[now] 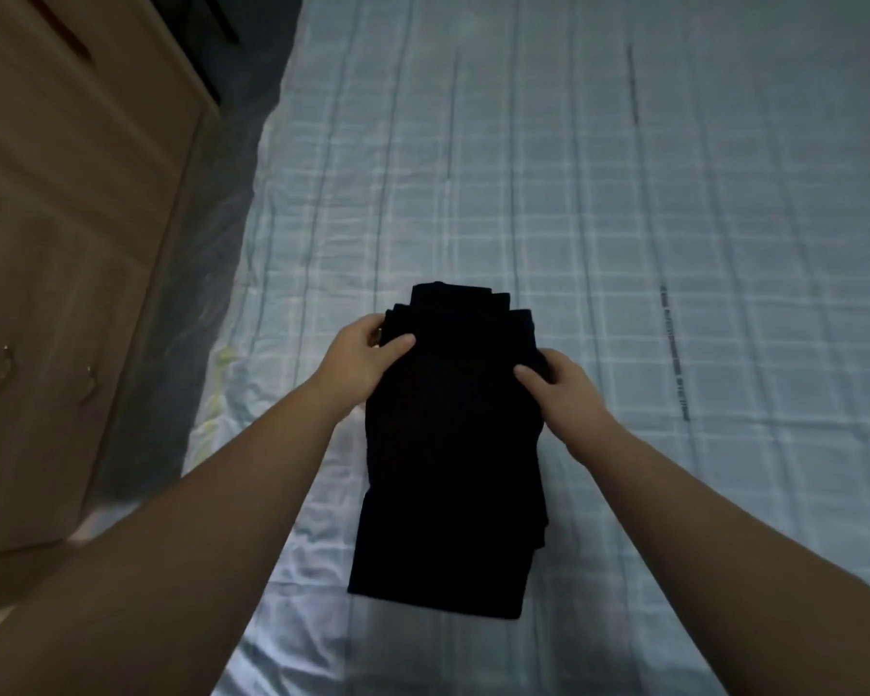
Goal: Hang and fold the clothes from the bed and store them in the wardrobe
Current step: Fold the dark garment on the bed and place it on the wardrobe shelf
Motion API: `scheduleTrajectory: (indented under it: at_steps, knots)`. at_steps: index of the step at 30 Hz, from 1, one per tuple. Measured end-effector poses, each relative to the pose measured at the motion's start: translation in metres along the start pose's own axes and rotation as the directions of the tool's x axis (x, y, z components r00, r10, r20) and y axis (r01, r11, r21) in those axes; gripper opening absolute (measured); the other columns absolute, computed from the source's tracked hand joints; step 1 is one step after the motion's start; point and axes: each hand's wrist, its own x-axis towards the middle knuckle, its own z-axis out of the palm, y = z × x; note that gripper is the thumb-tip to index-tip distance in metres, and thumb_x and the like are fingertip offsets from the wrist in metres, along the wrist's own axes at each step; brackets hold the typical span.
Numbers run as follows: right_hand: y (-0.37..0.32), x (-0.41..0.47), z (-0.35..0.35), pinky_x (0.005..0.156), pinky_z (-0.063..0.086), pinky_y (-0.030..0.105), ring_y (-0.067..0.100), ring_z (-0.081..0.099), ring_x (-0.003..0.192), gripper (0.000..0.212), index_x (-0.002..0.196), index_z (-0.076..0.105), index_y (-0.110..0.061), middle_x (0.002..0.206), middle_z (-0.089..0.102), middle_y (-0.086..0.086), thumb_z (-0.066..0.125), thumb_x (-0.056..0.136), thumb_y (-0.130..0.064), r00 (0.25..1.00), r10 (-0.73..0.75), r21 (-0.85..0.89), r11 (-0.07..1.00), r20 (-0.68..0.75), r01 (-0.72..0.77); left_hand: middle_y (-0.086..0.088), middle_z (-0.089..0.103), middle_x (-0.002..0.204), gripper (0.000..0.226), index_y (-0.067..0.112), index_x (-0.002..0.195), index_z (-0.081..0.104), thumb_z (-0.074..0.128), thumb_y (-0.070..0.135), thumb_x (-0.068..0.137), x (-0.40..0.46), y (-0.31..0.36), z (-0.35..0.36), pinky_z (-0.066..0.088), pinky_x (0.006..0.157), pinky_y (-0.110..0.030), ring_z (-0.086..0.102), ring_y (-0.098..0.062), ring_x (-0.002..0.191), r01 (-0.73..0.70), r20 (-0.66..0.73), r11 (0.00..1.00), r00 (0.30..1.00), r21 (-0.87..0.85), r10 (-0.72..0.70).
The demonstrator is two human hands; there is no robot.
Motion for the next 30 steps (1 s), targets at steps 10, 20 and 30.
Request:
scheduleTrajectory:
  at_steps: [10, 20, 30]
  knots:
    - [0.059, 0.156, 0.036, 0.096, 0.046, 0.029, 0.015, 0.058, 0.116, 0.045, 0.143, 0.045, -0.019, 0.129, 0.057, -0.003, 0.055, 0.102, -0.032, 0.977, -0.024, -0.137, 0.991, -0.213, -0.005, 0.0, 0.047, 0.142, 0.063, 0.025, 0.147, 0.036, 0.068, 0.028, 0.094, 0.165, -0.078, 0.042, 0.047, 0.093, -0.027, 0.052, -0.016, 0.124, -0.022, -0.229, 0.995, 0.972, 0.1, 0.044]
    - [0.092, 0.198, 0.086, 0.125, 0.01, 0.048, 0.024, 0.002, 0.155, 0.061, 0.16, 0.02, -0.024, 0.168, 0.011, 0.006, 0.025, 0.103, -0.046, 0.914, -0.406, -0.787, 0.567, -0.01, 0.243, -0.012, 0.015, 0.165, 0.061, 0.024, 0.158, 0.023, 0.026, 0.048, 0.102, 0.191, -0.138, 0.078, 0.018, 0.12, -0.055, 0.007, -0.034, 0.152, -0.305, 0.122, 0.41, 0.901, 0.859, 0.416]
    - [0.101, 0.198, 0.088, 0.125, 0.006, 0.05, 0.02, 0.0, 0.156, 0.062, 0.16, 0.018, -0.026, 0.169, 0.009, 0.003, 0.026, 0.103, -0.047, 0.912, -0.409, -0.819, 0.534, -0.034, 0.209, -0.01, 0.014, 0.166, 0.062, 0.028, 0.158, 0.022, 0.024, 0.05, 0.1, 0.196, -0.151, 0.079, 0.012, 0.12, -0.058, 0.006, -0.032, 0.153, -0.281, 0.105, 0.359, 0.892, 0.89, 0.439]
